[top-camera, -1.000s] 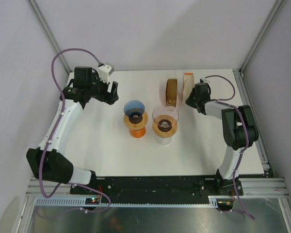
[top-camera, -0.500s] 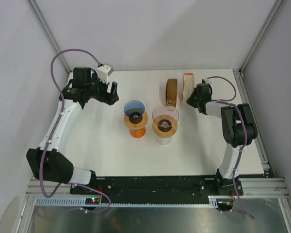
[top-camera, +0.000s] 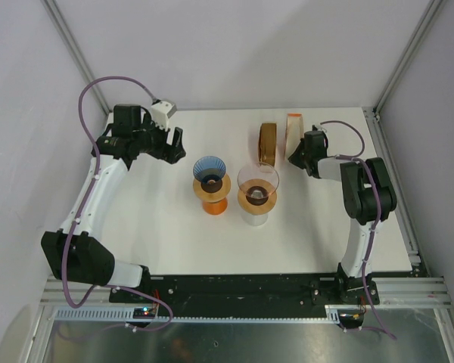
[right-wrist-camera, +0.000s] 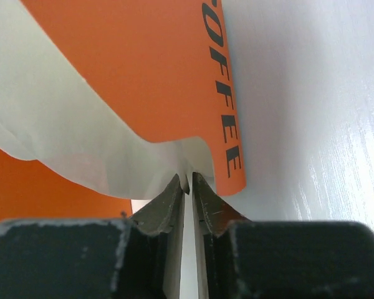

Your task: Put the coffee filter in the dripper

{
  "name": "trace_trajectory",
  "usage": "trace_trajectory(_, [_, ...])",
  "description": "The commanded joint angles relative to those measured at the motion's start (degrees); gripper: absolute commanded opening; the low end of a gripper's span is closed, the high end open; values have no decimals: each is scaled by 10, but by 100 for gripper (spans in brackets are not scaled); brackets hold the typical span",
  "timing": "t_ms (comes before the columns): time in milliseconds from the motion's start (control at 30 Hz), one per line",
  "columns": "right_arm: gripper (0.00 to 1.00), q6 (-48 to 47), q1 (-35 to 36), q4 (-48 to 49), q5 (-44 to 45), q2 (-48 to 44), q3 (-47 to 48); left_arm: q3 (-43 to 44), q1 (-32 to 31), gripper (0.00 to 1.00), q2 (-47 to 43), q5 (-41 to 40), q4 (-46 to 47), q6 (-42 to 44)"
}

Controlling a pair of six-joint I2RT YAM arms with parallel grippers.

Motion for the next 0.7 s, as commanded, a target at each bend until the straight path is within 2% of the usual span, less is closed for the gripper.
trace_trajectory(0, [12, 2, 5, 18, 5, -4, 26, -2, 8, 86, -11, 17, 16, -3])
trace_trajectory(200, [10, -10, 6, 13, 27, -15, 26, -2, 9, 86, -9, 19, 16, -3])
trace_trajectory(300, [3, -14, 3, 12, 28, -10, 35, -2, 10, 86, -9, 21, 16, -4])
trace_trajectory(400, [0, -21, 3, -2, 27, -11, 46, -3, 9, 86, -12, 21, 16, -5])
trace_trajectory(667, [0, -79, 33, -68, 70, -93, 46, -5, 9, 86, -14, 22, 16, -3])
